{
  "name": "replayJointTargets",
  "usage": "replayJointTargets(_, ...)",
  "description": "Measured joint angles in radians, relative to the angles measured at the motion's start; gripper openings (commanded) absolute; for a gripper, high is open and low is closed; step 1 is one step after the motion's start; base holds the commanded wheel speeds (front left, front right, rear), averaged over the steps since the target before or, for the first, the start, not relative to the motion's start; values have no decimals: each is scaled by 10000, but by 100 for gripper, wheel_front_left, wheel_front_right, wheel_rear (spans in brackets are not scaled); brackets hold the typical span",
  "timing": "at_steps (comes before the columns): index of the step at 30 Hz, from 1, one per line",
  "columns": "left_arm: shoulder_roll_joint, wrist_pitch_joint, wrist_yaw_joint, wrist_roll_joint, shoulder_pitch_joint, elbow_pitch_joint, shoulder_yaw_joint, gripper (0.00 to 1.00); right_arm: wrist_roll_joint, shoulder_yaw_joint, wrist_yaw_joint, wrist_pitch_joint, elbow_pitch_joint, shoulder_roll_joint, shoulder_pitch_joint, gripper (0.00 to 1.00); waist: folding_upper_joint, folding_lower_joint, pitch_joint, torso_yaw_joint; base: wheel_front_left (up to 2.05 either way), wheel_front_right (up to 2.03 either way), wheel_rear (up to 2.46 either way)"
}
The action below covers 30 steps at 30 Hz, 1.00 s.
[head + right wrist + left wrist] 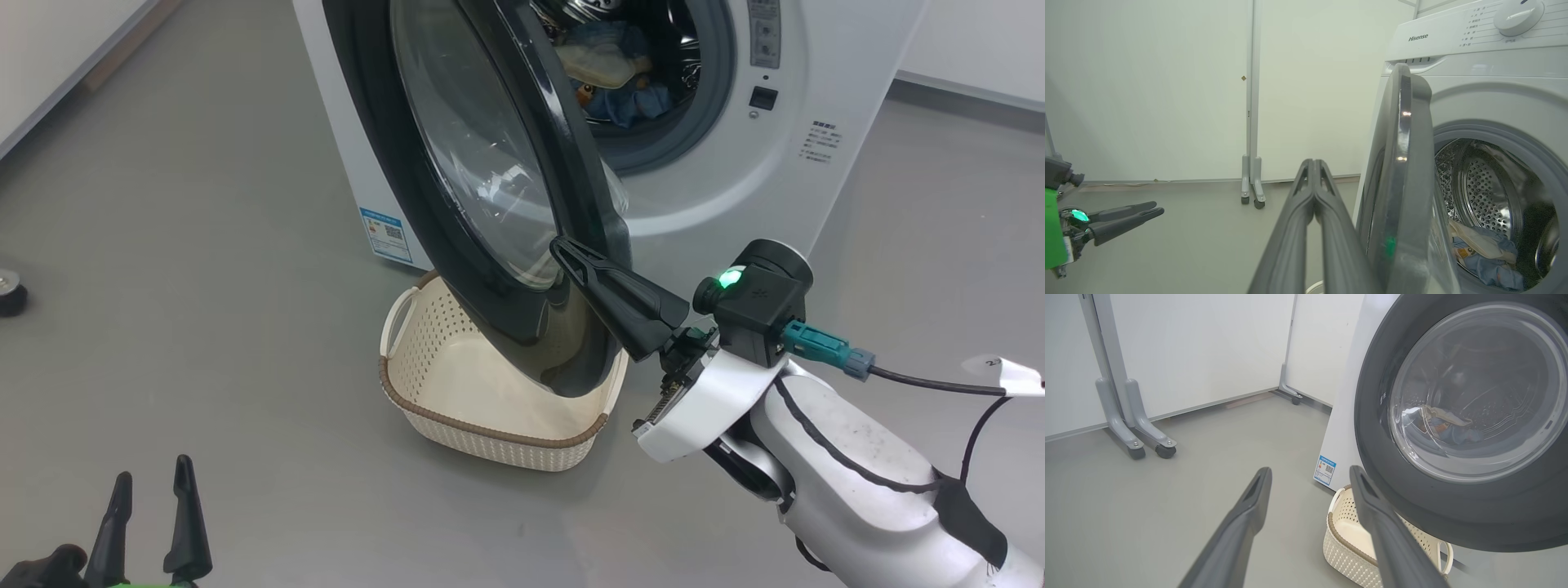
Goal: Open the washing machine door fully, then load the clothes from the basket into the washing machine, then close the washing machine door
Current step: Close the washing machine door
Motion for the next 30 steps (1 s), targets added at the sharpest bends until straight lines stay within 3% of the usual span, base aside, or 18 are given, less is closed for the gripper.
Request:
replayJointTargets(14,-21,-2,0,-86,-35,-75,117,100,819,1678,0,418,1795,-265,-698,0,0,0,389,527,0,0,0)
replayJointTargets(30,-169,-2,0,-161,-293,-176,142,100,1835,2410,2,454,3206,-357,-1490,0,0,0,864,729,0,0,0)
